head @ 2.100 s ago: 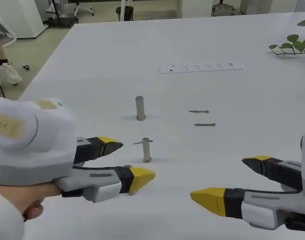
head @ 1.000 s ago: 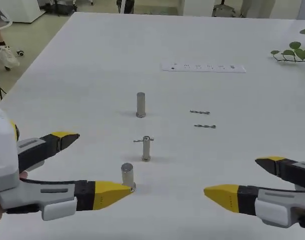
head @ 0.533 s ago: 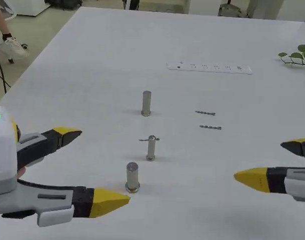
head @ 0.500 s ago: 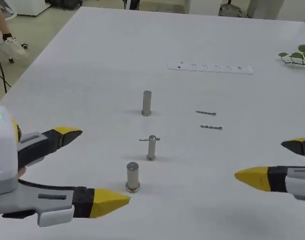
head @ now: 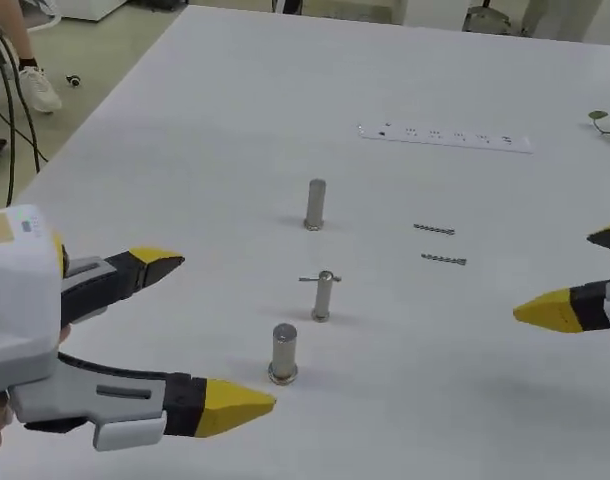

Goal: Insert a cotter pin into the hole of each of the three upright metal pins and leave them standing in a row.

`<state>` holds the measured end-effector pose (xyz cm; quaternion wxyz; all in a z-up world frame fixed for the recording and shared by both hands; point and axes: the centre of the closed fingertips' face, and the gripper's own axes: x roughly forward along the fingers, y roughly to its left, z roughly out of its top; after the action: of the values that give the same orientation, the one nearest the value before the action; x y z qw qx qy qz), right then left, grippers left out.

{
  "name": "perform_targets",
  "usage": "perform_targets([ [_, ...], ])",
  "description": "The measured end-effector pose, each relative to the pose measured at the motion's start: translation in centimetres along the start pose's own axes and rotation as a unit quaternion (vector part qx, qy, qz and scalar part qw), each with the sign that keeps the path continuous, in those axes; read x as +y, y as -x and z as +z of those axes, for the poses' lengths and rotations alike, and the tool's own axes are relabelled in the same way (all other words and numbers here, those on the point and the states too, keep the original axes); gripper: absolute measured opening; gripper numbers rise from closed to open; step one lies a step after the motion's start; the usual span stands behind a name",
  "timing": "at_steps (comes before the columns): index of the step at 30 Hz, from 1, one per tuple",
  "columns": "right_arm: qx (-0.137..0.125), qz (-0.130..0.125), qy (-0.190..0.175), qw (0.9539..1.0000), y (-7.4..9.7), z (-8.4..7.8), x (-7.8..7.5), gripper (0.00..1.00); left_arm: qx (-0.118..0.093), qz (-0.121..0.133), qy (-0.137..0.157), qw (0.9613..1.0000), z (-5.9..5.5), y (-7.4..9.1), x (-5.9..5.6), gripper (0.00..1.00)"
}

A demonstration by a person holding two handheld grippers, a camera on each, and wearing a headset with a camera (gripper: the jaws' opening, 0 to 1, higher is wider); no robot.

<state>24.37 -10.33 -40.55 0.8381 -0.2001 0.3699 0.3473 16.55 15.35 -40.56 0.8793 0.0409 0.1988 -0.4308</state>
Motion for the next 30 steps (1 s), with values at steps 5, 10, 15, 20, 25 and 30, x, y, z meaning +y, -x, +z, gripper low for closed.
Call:
perform_targets([
  [5, 0.010, 0.022, 0.038, 0.9990, -0.9, 1.3, -0.1, 0.79, 0.001, 0.005, 0.004, 1.0000, -0.2, 0.2, 0.1, 0.97],
  [10, 0.019, 0.042, 0.059, 0.9972, -2.0, 2.4, -0.2, 0.76, 0.002, 0.006, 0.013, 0.9999, -0.4, 0.2, -0.2, 0.97],
  [15, 0.029, 0.058, 0.081, 0.9946, -2.9, 3.4, -0.4, 0.72, 0.005, 0.011, 0.024, 0.9996, -0.9, 0.3, -0.1, 0.97],
  [20, 0.039, 0.066, 0.120, 0.9898, -4.2, 3.8, -1.3, 0.69, 0.000, 0.019, 0.031, 0.9993, -0.8, 0.6, 0.2, 0.97],
  [25, 0.065, 0.093, 0.152, 0.9819, -5.6, 3.2, -1.2, 0.63, 0.001, 0.021, 0.034, 0.9992, -0.9, 0.7, 0.3, 0.97],
  [30, 0.097, 0.094, 0.173, 0.9757, -7.3, 2.1, -1.8, 0.59, 0.001, 0.021, 0.036, 0.9991, -1.0, 0.7, 0.3, 0.97],
])
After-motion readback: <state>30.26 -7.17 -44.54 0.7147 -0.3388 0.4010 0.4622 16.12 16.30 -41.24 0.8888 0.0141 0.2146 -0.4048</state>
